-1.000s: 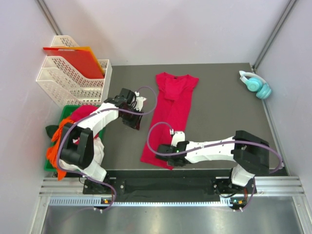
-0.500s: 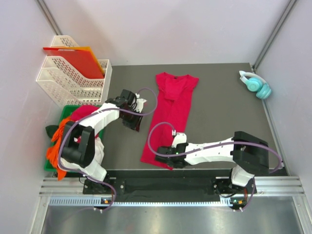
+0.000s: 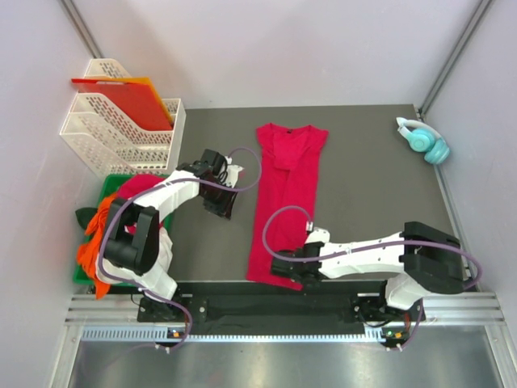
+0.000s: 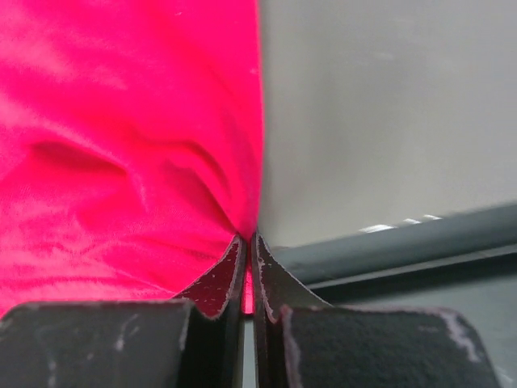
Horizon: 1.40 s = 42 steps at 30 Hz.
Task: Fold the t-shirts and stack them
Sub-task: Fold the tshirt
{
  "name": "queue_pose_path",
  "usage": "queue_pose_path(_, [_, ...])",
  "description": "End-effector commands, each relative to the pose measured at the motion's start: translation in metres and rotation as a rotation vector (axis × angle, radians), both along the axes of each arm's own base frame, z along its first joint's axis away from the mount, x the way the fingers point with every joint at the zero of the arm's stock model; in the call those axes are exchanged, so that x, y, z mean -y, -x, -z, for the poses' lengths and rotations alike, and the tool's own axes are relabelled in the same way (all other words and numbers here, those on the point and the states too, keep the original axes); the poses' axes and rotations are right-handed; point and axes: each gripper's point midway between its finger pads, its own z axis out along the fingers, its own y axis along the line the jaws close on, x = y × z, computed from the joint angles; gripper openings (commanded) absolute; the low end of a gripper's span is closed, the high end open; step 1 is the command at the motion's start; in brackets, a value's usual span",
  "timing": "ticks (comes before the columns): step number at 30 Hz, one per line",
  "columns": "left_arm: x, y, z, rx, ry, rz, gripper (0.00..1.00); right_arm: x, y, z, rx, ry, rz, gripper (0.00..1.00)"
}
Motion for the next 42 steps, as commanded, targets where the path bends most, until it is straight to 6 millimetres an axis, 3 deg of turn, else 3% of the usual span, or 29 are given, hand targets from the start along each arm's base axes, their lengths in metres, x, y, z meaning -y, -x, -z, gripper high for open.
queue_pose_path(1, [0.008,-0.013,-0.007,0.037,0.029,0.001,0.37,0.072,0.025,0.007,-0.081,0.235,0.050,0.00])
queue_pose_path(8, [0.010,-0.013,-0.011,0.059,0.021,0.013,0.37,0.065,0.014,0.002,-0.052,0.252,0.034,0.00])
queue_pose_path(11, [0.010,-0.016,-0.023,0.097,0.031,0.009,0.37,0.047,-0.004,-0.023,0.070,0.253,-0.013,0.16])
queue_pose_path(12, [0.013,-0.019,-0.029,0.122,0.045,0.013,0.37,0.040,-0.011,-0.033,0.106,0.247,-0.024,0.26])
queue_pose_path(13, [0.014,-0.022,-0.037,0.151,0.058,0.013,0.37,0.023,-0.019,-0.050,0.144,0.212,-0.029,0.34])
queue_pose_path(15, [0.019,-0.032,-0.062,0.241,0.096,0.011,0.40,0.016,-0.042,-0.076,0.219,0.240,-0.069,0.45])
queue_pose_path(16, [0.022,-0.039,-0.076,0.279,0.116,0.007,0.41,-0.003,-0.055,-0.098,0.256,0.197,-0.070,0.47])
queue_pose_path(18, [0.028,-0.049,-0.095,0.331,0.150,0.004,0.41,-0.007,-0.083,-0.123,0.313,0.229,-0.093,0.52])
queue_pose_path(19, [0.035,-0.059,-0.109,0.364,0.182,-0.008,0.41,-0.020,-0.097,-0.141,0.340,0.201,-0.096,0.52])
queue_pose_path(22, [0.047,-0.079,-0.117,0.375,0.228,-0.037,0.39,-0.023,-0.141,-0.158,0.390,0.208,-0.111,0.49])
queue_pose_path(23, [0.051,-0.085,-0.104,0.343,0.223,-0.039,0.37,-0.021,-0.164,-0.162,0.416,0.201,-0.102,0.47])
queue_pose_path(25, [0.061,-0.096,-0.099,0.313,0.254,-0.071,0.35,-0.010,-0.186,-0.156,0.421,0.214,-0.087,0.26])
queue_pose_path(26, [0.065,-0.102,-0.081,0.271,0.245,-0.080,0.34,-0.004,-0.209,-0.156,0.435,0.195,-0.071,0.20])
queue_pose_path(28, [0.072,-0.114,-0.073,0.258,0.252,-0.093,0.34,0.006,-0.228,-0.142,0.422,0.211,-0.072,0.09])
queue_pose_path(29, [0.074,-0.123,-0.061,0.251,0.249,-0.098,0.33,0.014,-0.245,-0.137,0.413,0.202,-0.063,0.07])
queue_pose_path(33, [0.086,-0.149,-0.046,0.300,0.257,-0.100,0.33,0.020,-0.282,-0.111,0.390,0.231,-0.089,0.05])
queue_pose_path(34, [0.092,-0.157,-0.051,0.317,0.265,-0.097,0.33,0.018,-0.290,-0.100,0.375,0.238,-0.095,0.04])
queue_pose_path(35, [0.096,-0.161,-0.038,0.295,0.257,-0.095,0.32,0.019,-0.299,-0.095,0.369,0.226,-0.097,0.04])
queue_pose_path(36, [0.102,-0.171,-0.046,0.314,0.267,-0.096,0.32,0.016,-0.307,-0.097,0.374,0.214,-0.095,0.04])
queue_pose_path(37, [0.106,-0.174,-0.043,0.309,0.268,-0.097,0.32,0.014,-0.311,-0.085,0.355,0.221,-0.102,0.04])
queue_pose_path(39, [0.113,-0.181,-0.038,0.304,0.268,-0.097,0.32,0.008,-0.323,-0.084,0.350,0.194,-0.105,0.04])
queue_pose_path(42, [0.121,-0.182,-0.031,0.301,0.266,-0.096,0.32,0.003,-0.331,-0.066,0.309,0.184,-0.111,0.04])
